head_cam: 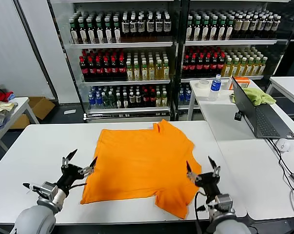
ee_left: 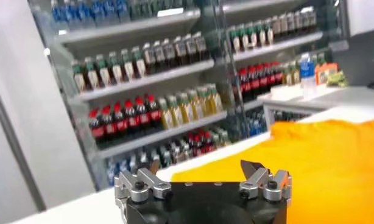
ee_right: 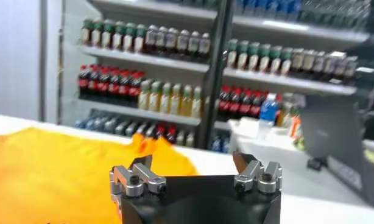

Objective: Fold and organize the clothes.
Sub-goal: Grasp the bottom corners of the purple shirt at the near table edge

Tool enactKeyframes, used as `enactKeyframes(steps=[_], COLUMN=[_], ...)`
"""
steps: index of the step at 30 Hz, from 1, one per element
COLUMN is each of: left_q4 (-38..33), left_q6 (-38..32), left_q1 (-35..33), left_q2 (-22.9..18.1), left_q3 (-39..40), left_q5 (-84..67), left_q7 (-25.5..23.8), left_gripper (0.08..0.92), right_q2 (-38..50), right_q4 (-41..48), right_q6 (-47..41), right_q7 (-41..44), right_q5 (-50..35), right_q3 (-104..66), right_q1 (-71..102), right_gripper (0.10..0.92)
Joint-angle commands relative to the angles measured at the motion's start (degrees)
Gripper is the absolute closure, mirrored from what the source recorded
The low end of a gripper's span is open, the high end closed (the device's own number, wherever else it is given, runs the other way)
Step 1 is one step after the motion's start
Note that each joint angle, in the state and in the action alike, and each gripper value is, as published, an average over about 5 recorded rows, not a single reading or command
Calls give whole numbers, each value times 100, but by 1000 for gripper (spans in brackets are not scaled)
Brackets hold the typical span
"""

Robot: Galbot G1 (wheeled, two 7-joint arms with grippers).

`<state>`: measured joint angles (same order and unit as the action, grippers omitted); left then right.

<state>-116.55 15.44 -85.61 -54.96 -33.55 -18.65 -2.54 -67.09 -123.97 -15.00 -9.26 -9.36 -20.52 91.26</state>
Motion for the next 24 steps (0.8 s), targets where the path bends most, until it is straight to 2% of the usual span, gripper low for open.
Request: enactKeyframes(steps=[1, 9, 14, 24], left_q4=[-627, -871, -945, -545], left_q6=[742, 1142, 1345, 1356], left_q1=[-900, -1466, -1710, -1263], left_q2=[40, -1, -56, -158], left_q3=[-179, -424, -357, -182], left_q5=[37, -147, -137, -173], left_q7=[111, -26, 99, 534], left_gripper=[177, 177, 177, 177], right_q2=[200, 244, 168, 12], right_q4=[-202, -194, -57, 175], right_q6=[-22, -13, 87, 70], right_q7=[-26, -76, -160, -354], right_q5=[-229, -136, -111, -125], right_q3=[155, 168, 282, 582], right_q1=[582, 919, 858, 610], right_gripper=[203, 203, 203, 203])
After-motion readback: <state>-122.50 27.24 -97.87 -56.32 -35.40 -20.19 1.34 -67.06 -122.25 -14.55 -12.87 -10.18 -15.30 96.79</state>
